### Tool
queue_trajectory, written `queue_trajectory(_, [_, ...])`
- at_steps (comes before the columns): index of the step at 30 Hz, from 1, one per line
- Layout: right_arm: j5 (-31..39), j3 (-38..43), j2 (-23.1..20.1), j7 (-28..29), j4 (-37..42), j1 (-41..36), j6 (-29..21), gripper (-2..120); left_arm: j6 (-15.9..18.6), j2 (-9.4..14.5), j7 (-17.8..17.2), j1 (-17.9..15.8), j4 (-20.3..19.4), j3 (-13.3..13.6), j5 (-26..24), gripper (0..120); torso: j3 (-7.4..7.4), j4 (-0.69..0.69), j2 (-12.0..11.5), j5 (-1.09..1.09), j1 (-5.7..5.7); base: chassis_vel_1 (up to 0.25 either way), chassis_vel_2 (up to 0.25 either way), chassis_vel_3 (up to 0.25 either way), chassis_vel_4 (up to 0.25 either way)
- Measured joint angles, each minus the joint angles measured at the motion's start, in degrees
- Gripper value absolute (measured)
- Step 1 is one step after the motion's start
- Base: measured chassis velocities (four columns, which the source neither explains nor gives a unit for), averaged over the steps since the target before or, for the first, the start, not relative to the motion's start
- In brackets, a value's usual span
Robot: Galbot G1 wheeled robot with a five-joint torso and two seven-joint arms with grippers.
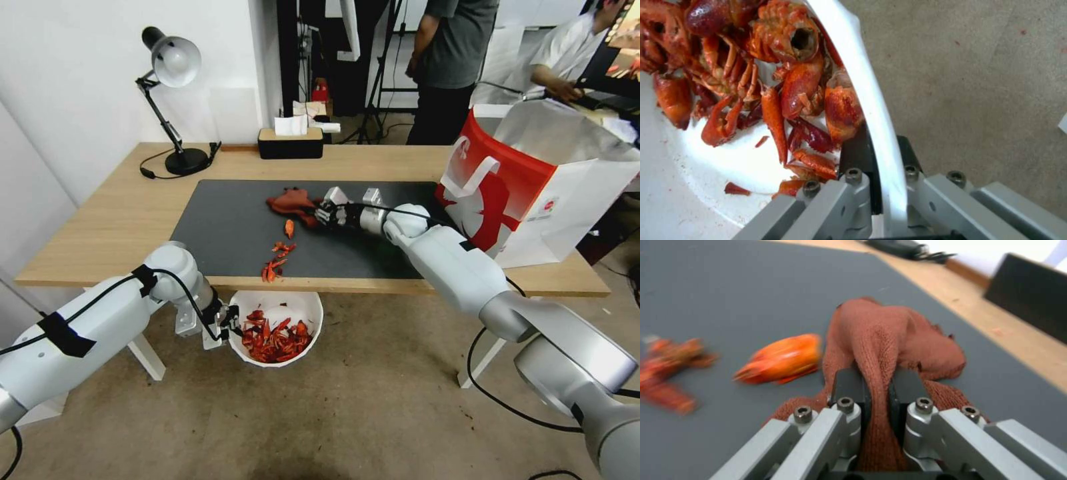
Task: Sweep shrimp from table into container with towel, then put container into takeout bag.
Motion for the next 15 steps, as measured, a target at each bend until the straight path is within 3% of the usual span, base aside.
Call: queue_trajectory(15, [0.29, -3.25, -2.85, -4.75, 7.25, -2.18, 0.41, 5, 0.0, 0.56, -0.22, -0.6, 0.18, 0.12, 0.89, 0, 0.0, 0.02, 0.0, 0.0, 0.0, 0.0, 0.0, 0.0, 0.0])
